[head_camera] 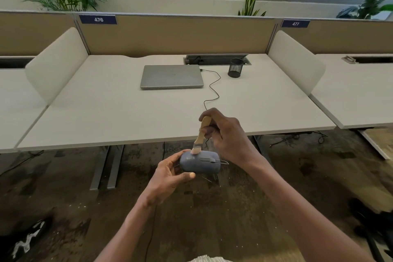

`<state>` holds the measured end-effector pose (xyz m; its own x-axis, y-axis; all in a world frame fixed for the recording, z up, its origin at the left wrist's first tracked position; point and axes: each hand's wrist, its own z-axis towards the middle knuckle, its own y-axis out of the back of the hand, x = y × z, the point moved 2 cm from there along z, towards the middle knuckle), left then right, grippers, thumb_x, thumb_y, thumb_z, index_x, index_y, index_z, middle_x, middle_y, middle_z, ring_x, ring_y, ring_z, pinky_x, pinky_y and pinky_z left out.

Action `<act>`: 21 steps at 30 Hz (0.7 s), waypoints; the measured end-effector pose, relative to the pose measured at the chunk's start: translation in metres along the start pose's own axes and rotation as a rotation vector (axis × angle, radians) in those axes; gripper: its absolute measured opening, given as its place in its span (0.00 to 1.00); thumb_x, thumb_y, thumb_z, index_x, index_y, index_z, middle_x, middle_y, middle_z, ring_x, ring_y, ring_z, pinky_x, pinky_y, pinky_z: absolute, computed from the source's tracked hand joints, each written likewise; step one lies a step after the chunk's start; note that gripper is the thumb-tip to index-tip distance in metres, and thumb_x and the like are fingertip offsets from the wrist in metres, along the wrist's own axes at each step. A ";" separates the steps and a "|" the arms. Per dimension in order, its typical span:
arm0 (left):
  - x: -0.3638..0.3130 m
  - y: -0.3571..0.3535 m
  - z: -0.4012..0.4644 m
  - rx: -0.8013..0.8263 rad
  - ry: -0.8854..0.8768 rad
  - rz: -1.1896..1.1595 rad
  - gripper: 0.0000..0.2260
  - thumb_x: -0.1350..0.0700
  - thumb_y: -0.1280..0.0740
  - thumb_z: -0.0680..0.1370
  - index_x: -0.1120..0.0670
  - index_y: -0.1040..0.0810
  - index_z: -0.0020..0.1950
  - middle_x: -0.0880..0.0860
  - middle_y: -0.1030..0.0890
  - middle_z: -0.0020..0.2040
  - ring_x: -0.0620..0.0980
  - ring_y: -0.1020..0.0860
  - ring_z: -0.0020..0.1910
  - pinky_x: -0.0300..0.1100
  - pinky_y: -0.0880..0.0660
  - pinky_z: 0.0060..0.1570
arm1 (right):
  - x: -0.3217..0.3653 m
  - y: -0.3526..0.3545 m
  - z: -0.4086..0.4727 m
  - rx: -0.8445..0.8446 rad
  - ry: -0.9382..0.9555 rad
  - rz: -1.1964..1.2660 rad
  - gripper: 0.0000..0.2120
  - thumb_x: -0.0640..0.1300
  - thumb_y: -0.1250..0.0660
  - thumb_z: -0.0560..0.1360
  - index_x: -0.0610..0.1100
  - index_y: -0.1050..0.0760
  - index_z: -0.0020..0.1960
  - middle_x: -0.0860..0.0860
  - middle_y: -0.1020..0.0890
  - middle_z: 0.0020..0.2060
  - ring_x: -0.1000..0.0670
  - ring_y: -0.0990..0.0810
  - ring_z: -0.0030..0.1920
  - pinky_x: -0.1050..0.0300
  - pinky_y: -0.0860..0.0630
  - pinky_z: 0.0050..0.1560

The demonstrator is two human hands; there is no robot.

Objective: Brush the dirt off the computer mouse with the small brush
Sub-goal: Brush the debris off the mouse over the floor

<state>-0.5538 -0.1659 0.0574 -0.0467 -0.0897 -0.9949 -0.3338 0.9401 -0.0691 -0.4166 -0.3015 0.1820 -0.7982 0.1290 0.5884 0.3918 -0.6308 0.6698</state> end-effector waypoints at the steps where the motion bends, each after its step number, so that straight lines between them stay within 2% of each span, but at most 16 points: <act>1: 0.001 0.000 0.000 0.000 0.002 0.006 0.32 0.58 0.21 0.68 0.50 0.26 0.70 0.53 0.21 0.66 0.51 0.21 0.66 0.46 0.21 0.62 | -0.001 0.001 0.000 -0.002 -0.015 -0.025 0.15 0.29 0.34 0.78 0.44 0.28 0.60 0.48 0.18 0.43 0.52 0.17 0.42 0.65 0.20 0.41; 4: 0.003 -0.001 0.000 0.005 0.004 -0.001 0.32 0.58 0.21 0.68 0.51 0.26 0.71 0.53 0.21 0.67 0.51 0.21 0.66 0.47 0.21 0.62 | 0.002 0.006 -0.001 -0.043 -0.018 -0.043 0.16 0.29 0.33 0.77 0.44 0.28 0.61 0.48 0.18 0.43 0.49 0.17 0.42 0.62 0.19 0.42; 7: 0.004 0.000 0.002 0.006 0.012 -0.013 0.31 0.58 0.21 0.69 0.50 0.26 0.70 0.52 0.20 0.66 0.50 0.21 0.66 0.44 0.21 0.62 | 0.013 0.000 -0.002 -0.014 0.062 -0.026 0.17 0.32 0.32 0.77 0.43 0.29 0.63 0.48 0.18 0.42 0.51 0.17 0.40 0.61 0.19 0.41; 11: 0.004 -0.002 0.006 0.009 0.016 0.007 0.33 0.58 0.21 0.69 0.56 0.27 0.72 0.54 0.19 0.66 0.52 0.21 0.67 0.50 0.23 0.67 | 0.021 -0.010 -0.001 0.056 0.083 -0.056 0.20 0.33 0.32 0.78 0.41 0.30 0.68 0.45 0.18 0.43 0.49 0.17 0.39 0.58 0.19 0.37; 15: 0.003 -0.001 0.005 0.007 0.009 -0.031 0.33 0.54 0.19 0.66 0.50 0.25 0.70 0.52 0.20 0.66 0.52 0.21 0.67 0.48 0.22 0.64 | 0.017 -0.005 0.004 -0.001 0.047 -0.094 0.21 0.34 0.32 0.78 0.40 0.30 0.69 0.44 0.17 0.44 0.54 0.20 0.39 0.71 0.25 0.38; 18: 0.003 -0.001 0.005 0.000 0.011 -0.036 0.33 0.53 0.19 0.65 0.47 0.25 0.68 0.49 0.19 0.65 0.49 0.21 0.66 0.45 0.21 0.63 | 0.015 0.000 0.005 -0.044 0.032 -0.072 0.21 0.35 0.30 0.77 0.40 0.29 0.69 0.45 0.16 0.45 0.50 0.17 0.41 0.67 0.20 0.41; 21: 0.004 0.000 0.008 -0.012 0.000 -0.023 0.31 0.57 0.20 0.67 0.45 0.25 0.68 0.49 0.20 0.66 0.50 0.21 0.66 0.45 0.21 0.64 | 0.014 -0.003 0.001 0.008 0.027 -0.062 0.20 0.34 0.31 0.77 0.41 0.29 0.68 0.45 0.16 0.44 0.50 0.16 0.41 0.62 0.19 0.43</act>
<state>-0.5465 -0.1641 0.0533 -0.0390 -0.1116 -0.9930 -0.3464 0.9336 -0.0913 -0.4286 -0.2971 0.1891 -0.8330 0.1475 0.5332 0.3445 -0.6159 0.7085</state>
